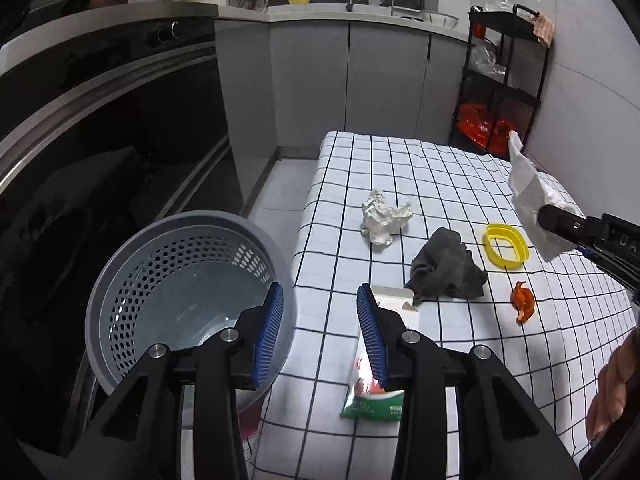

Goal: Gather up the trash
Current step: 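Carry the cream box and white plastic over the grey basket with both tools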

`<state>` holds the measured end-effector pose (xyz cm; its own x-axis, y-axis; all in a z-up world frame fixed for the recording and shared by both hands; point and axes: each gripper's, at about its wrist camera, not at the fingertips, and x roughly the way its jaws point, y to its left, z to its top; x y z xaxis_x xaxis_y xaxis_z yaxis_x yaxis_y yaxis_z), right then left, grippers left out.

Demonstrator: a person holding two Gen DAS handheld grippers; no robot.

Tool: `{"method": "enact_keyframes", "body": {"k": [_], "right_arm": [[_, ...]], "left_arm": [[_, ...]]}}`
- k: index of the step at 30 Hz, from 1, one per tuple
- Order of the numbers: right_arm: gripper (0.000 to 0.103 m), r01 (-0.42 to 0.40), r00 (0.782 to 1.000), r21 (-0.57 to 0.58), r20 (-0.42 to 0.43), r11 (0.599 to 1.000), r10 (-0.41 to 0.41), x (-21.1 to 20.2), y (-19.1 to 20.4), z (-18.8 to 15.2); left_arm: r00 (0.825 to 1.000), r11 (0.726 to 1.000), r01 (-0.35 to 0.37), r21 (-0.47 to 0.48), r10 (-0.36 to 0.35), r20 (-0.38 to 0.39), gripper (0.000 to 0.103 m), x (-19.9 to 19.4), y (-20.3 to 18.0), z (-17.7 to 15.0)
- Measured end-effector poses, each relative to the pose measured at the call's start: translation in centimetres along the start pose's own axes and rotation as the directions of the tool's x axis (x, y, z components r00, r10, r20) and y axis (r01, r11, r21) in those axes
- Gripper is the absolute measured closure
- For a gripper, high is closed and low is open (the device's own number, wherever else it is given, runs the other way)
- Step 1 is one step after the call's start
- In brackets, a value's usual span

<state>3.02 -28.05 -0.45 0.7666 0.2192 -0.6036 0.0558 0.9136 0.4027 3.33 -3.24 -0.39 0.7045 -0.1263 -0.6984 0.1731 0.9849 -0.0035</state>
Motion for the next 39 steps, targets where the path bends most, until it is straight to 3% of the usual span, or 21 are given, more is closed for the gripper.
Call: {"method": "enact_keyframes", "body": {"k": [3, 9, 16, 25, 30, 34, 39], "right_arm": [[0.089, -0.008, 1.0, -0.007, -0.014, 1.0, 0.008, 0.8, 0.8, -0.2], [0.089, -0.024, 1.0, 0.011, -0.009, 1.0, 0.024, 1.3, 1.4, 0.2], [0.088, -0.042, 0.999, 0.026, 0.005, 0.999, 0.041, 1.0, 1.2, 0.5], [0.087, -0.045, 0.999, 0.029, 0.008, 0.999, 0.045, 0.7, 1.0, 0.7], [0.086, -0.041, 0.999, 0.035, 0.008, 0.999, 0.041, 0.7, 0.8, 0.8], [0.086, -0.03, 1.0, 0.028, 0.004, 0.999, 0.03, 0.8, 1.2, 0.6], [0.086, -0.021, 1.0, 0.019, -0.002, 1.0, 0.021, 1.1, 1.3, 0.5]], "left_arm": [[0.999, 1.0, 0.028, -0.001, -0.028, -0.036, 0.064, 0.3, 0.4, -0.7], [0.995, 0.997, 0.066, 0.033, -0.063, -0.081, 0.042, 1.2, -0.8, -2.4], [0.986, 0.992, 0.095, 0.078, -0.083, -0.143, 0.025, 3.4, -3.2, -4.0], [0.974, 0.991, 0.103, 0.083, -0.084, -0.211, 0.013, 6.4, -4.3, -5.0], [0.966, 0.992, 0.106, 0.067, -0.087, -0.242, 0.015, 7.7, -4.3, -5.3], [0.962, 0.99, 0.119, 0.073, -0.097, -0.257, 0.049, 8.2, -4.5, -5.5], [0.97, 0.991, 0.12, 0.052, -0.106, -0.217, 0.053, 7.1, -3.6, -5.0]]}}
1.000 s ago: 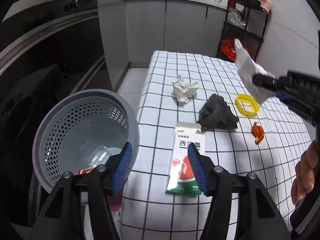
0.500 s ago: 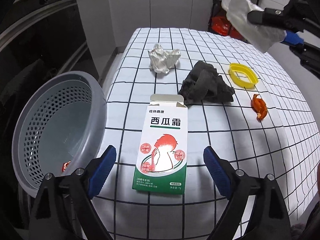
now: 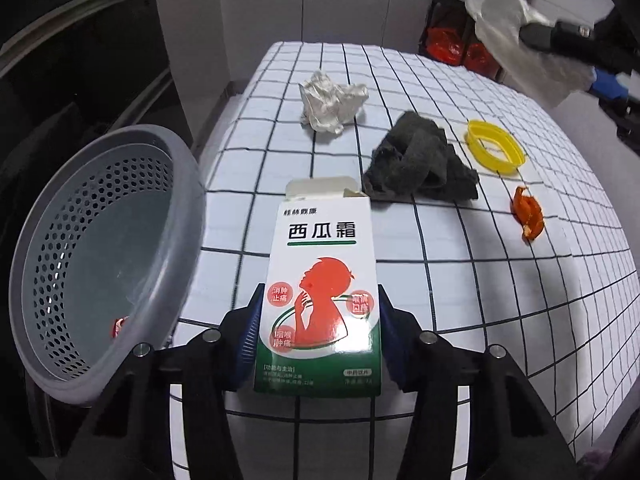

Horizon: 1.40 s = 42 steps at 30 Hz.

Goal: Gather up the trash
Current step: 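Carry the cream box and white plastic over the grey basket with both tools, then open both tools over the basket to drop the box and plastic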

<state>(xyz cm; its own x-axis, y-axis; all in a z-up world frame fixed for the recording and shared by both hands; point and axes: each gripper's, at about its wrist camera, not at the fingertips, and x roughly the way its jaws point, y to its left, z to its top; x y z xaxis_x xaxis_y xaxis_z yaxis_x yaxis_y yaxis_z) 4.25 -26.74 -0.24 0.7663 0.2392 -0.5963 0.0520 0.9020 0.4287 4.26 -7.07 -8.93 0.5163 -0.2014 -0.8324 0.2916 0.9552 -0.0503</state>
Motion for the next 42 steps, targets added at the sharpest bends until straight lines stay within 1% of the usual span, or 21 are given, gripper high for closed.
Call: {"method": "enact_keyframes", "body": {"k": [2, 5, 7, 9, 12, 15, 18, 22, 27, 32, 36, 42], "right_arm": [[0.086, 0.002, 1.0, -0.005, -0.002, 1.0, -0.002, 0.1, 0.2, -0.1], [0.086, -0.002, 1.0, -0.01, -0.006, 1.0, 0.002, 0.4, 0.5, -0.1], [0.086, -0.006, 1.0, -0.016, -0.01, 1.0, 0.006, 0.7, 0.9, -0.2], [0.086, -0.015, 1.0, -0.023, -0.016, 1.0, 0.015, 1.1, 1.3, -0.3], [0.086, -0.034, 0.999, -0.039, -0.032, 0.999, 0.033, 2.0, 2.5, -0.7], [0.086, -0.061, 0.997, -0.057, -0.049, 0.996, 0.058, 3.0, 4.1, -1.1], [0.086, -0.092, 0.994, -0.081, -0.071, 0.992, 0.086, 4.2, 6.0, -1.9], [0.086, -0.129, 0.988, -0.117, -0.104, 0.985, 0.117, 6.0, 9.0, -2.9], [0.086, -0.185, 0.976, -0.155, -0.145, 0.97, 0.163, 7.9, 12.2, -4.0], [0.086, -0.208, 0.964, -0.192, -0.205, 0.959, 0.168, 10.2, 14.4, -5.5], [0.086, -0.215, 0.957, -0.214, -0.242, 0.953, 0.161, 11.4, 15.5, -6.5], [0.086, -0.22, 0.948, -0.217, -0.275, 0.951, 0.157, 13.1, 16.1, -7.1]], "left_arm": [[1.0, 1.0, 0.001, -0.009, -0.001, 0.022, 0.053, -1.0, 0.5, 0.3], [0.997, 1.0, -0.009, -0.018, 0.011, 0.074, 0.053, -3.2, 1.4, 1.1], [0.993, 0.999, -0.023, -0.024, 0.026, 0.115, 0.053, -4.9, 2.3, 1.7], [0.986, 0.998, -0.053, -0.023, 0.056, 0.155, 0.053, -6.5, 3.4, 2.2], [0.969, 0.993, -0.115, -0.027, 0.118, 0.218, 0.053, -9.1, 5.6, 3.0], [0.949, 0.984, -0.17, -0.047, 0.176, 0.261, 0.053, -10.8, 7.9, 3.4], [0.932, 0.973, -0.22, -0.071, 0.231, 0.28, 0.053, -11.4, 10.1, 3.5], [0.919, 0.958, -0.263, -0.118, 0.286, 0.273, 0.053, -11.1, 12.9, 3.6], [0.919, 0.945, -0.27, -0.183, 0.31, 0.243, 0.053, -10.1, 15.6, 3.4], [0.925, 0.939, -0.275, -0.206, 0.316, 0.208, 0.053, -9.0, 17.3, 2.9], [0.937, 0.937, -0.258, -0.237, 0.302, 0.174, 0.053, -8.4, 18.8, 2.9], [0.941, 0.927, -0.26, -0.27, 0.306, 0.142, 0.053, -7.9, 20.2, 2.3]]}}
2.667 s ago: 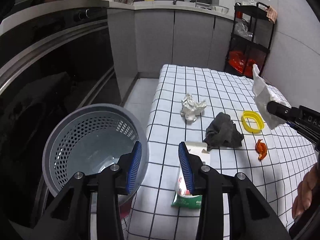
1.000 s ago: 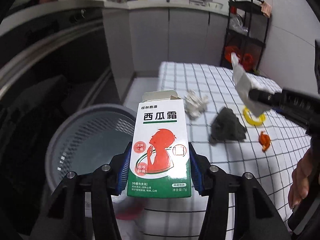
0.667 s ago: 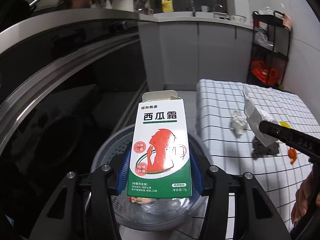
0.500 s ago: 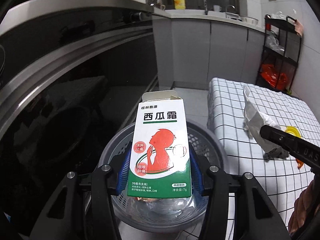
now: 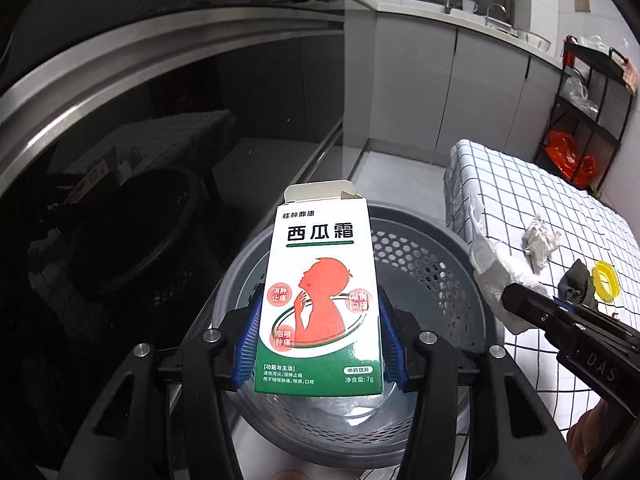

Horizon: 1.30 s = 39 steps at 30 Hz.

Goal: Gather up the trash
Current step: 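Open both tools over the basket to drop the box and plastic, then move both tools back over the table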

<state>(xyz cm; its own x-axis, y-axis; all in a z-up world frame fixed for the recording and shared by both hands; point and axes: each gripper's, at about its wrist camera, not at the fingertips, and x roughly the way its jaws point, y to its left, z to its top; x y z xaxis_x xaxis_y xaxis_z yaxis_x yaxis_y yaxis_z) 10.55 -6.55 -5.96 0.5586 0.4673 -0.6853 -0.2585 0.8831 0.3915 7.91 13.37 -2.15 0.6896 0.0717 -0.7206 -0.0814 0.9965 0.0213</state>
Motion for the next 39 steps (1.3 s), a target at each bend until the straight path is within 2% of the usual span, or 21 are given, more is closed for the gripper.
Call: {"method": "enact_keyframes", "body": {"k": [9, 12, 14, 17, 33, 39], "right_arm": [[0.085, -0.005, 1.0, 0.007, -0.022, 1.0, 0.005, 1.2, -0.1, 0.1], [0.083, -0.004, 1.0, 0.017, -0.025, 1.0, 0.004, 1.3, -0.4, 0.2], [0.07, -0.002, 1.0, 0.018, -0.02, 1.0, 0.003, 1.3, -0.6, 0.4], [0.059, -0.009, 1.0, 0.015, -0.001, 1.0, 0.009, 0.7, -0.4, 0.2], [0.058, 0.008, 1.0, 0.014, 0.024, 1.0, -0.009, -0.6, -0.7, -0.1], [0.058, 0.029, 0.999, 0.013, 0.036, 1.0, -0.029, -1.6, -0.9, -0.3]], "left_arm": [[0.999, 1.0, -0.002, 0.007, 0.002, -0.033, 0.052, 0.4, 0.3, -0.4], [0.999, 1.0, -0.003, 0.0, 0.003, -0.037, 0.047, 0.5, 0.5, -0.4], [0.999, 1.0, -0.004, -0.006, 0.004, -0.033, 0.043, 0.3, 0.7, -0.4], [1.0, 1.0, -0.003, -0.014, 0.003, -0.028, 0.035, 0.2, 1.0, -0.3], [1.0, 1.0, 0.005, -0.026, -0.005, -0.013, 0.029, -0.2, 0.9, -0.2], [1.0, 1.0, 0.002, -0.018, -0.002, 0.001, 0.023, -0.5, 0.5, -0.3]]}}
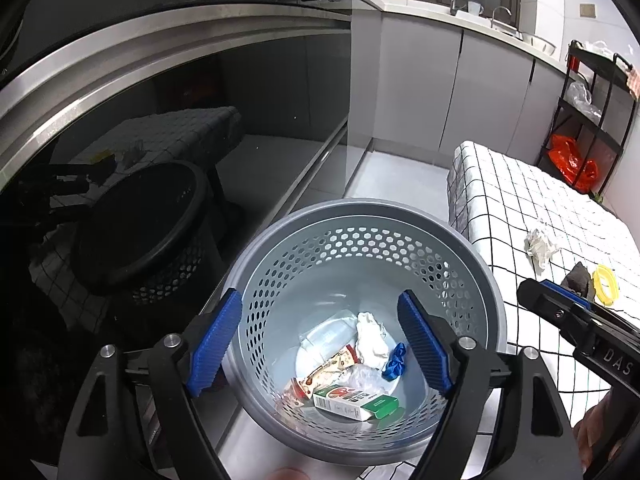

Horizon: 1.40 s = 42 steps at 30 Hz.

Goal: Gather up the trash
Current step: 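Move both tools back over the table, then grasp the orange peel with the right tool while the left tool grasps the dark grey cloth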

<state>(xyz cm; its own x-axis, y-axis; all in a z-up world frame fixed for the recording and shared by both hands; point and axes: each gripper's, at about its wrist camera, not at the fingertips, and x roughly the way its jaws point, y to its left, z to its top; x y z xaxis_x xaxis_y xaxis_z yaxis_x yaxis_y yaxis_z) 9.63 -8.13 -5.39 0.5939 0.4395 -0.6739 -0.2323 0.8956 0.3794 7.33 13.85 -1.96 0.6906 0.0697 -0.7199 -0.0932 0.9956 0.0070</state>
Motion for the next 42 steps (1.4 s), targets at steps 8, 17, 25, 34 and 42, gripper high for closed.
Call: {"method": "enact_keyframes", "body": {"k": [8, 17, 25, 34, 42], "right_arm": [[0.054, 0.045, 0.998, 0.007, 0.038, 0.999, -0.046, -2.2, -1.0, -0.5], [0.051, 0.122, 0.989, 0.027, 0.076, 0.992, -0.124, -5.6, -3.1, -1.2], [0.049, 0.198, 0.971, 0.072, 0.123, 0.978, -0.205, -9.4, -5.9, -1.9], [0.046, 0.319, 0.934, 0.121, 0.13, 0.94, -0.333, -13.4, -11.1, -3.4], [0.046, 0.406, 0.906, 0.169, 0.049, 0.898, -0.419, -14.8, -16.4, -6.3]], "left_arm": [[0.999, 1.0, 0.025, 0.005, -0.025, 0.026, 0.018, -0.9, -0.8, -0.1], [0.992, 0.995, 0.096, 0.027, -0.098, 0.077, 0.015, -2.4, -3.5, -0.2], [0.979, 0.981, 0.186, 0.057, -0.19, 0.075, 0.014, -2.7, -7.5, -0.5], [0.959, 0.955, 0.273, 0.113, -0.279, 0.04, 0.013, -2.5, -13.1, -1.5], [0.953, 0.942, 0.296, 0.157, -0.303, 0.026, 0.013, -2.2, -16.4, -2.0]]}}
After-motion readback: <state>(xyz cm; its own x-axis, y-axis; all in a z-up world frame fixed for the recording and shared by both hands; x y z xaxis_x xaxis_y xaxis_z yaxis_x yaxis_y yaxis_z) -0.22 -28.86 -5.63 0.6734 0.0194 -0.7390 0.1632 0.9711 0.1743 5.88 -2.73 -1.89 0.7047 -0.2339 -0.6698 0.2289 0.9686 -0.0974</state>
